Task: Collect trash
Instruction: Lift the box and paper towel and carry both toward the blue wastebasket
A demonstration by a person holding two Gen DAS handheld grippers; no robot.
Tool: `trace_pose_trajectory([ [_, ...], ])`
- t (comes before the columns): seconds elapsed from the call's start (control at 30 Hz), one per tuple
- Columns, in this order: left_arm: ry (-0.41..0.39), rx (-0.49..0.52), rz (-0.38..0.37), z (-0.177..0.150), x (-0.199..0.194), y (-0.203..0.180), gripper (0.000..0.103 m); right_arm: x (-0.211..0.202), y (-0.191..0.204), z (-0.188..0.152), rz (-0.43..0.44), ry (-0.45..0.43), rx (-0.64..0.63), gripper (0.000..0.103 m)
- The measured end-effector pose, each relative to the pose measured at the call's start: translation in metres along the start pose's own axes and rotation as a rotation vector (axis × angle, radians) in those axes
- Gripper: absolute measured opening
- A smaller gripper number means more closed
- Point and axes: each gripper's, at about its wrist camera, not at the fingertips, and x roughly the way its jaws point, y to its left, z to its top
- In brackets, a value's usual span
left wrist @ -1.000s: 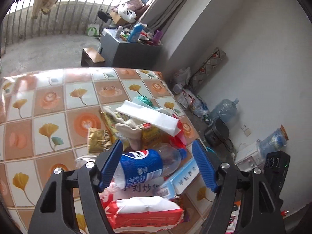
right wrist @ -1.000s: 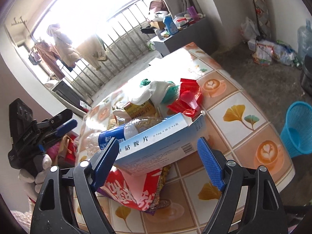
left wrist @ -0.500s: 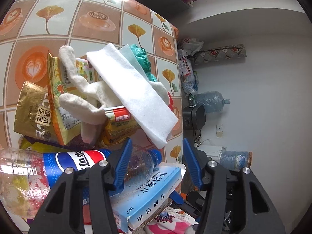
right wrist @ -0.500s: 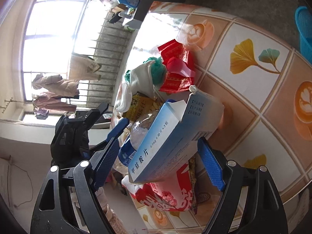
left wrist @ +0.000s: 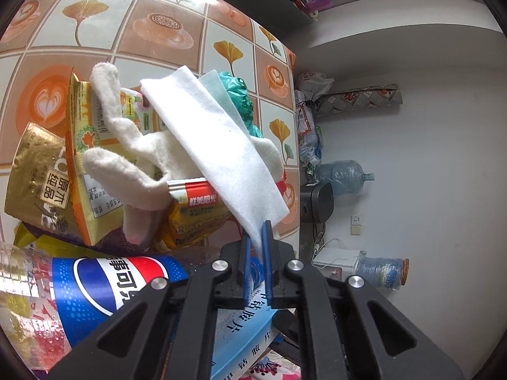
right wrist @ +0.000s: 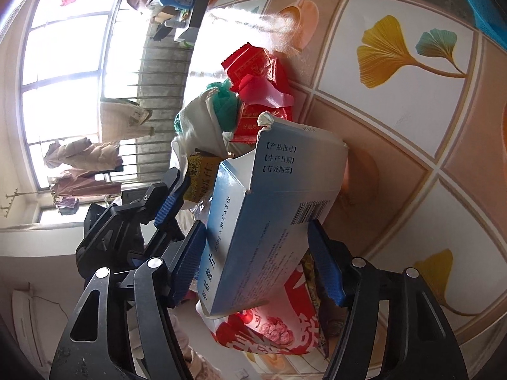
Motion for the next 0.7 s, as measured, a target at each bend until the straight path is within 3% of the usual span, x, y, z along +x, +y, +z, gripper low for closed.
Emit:
trace_pose_trajectory([
  [0.13, -0.021, 0.042, 0.001, -0.006, -0.011, -0.008, 0.001, -0.015, -0.004, -0.003, 0.052, -0.02, 0.013, 0.042],
  [0.3, -0.052, 0.13, -0.011, -0.021, -0.034, -0.026, 0.001, -0.033, -0.012, -0.006, 0.126, -0.041, 0.033, 0.008],
  [0.5, -0.111, 0.245, -0.015, -0.04, -0.064, -0.05, 0.001, -0.049, -0.021, -0.011, 0.181, -0.046, 0.036, 0.005],
  [0.53, -0.125, 0.265, -0.01, -0.044, -0.069, -0.053, 0.001, -0.051, -0.021, -0.013, 0.178, -0.05, 0.033, 0.006],
  [0.57, -0.14, 0.288, -0.001, -0.048, -0.073, -0.055, 0.001, -0.052, -0.019, -0.012, 0.165, -0.052, 0.026, 0.017],
  [0.6, -0.158, 0.311, 0.013, -0.051, -0.076, -0.056, 0.001, -0.052, -0.015, -0.012, 0.16, -0.051, 0.015, 0.043],
  [0.63, -0.179, 0.333, 0.032, -0.054, -0.079, -0.056, 0.001, -0.051, -0.011, -0.013, 0.154, -0.056, 0.006, 0.054],
  [0.7, -0.197, 0.352, 0.06, -0.058, -0.08, -0.051, 0.001, -0.046, 0.001, -0.011, 0.131, -0.054, -0.023, 0.06],
])
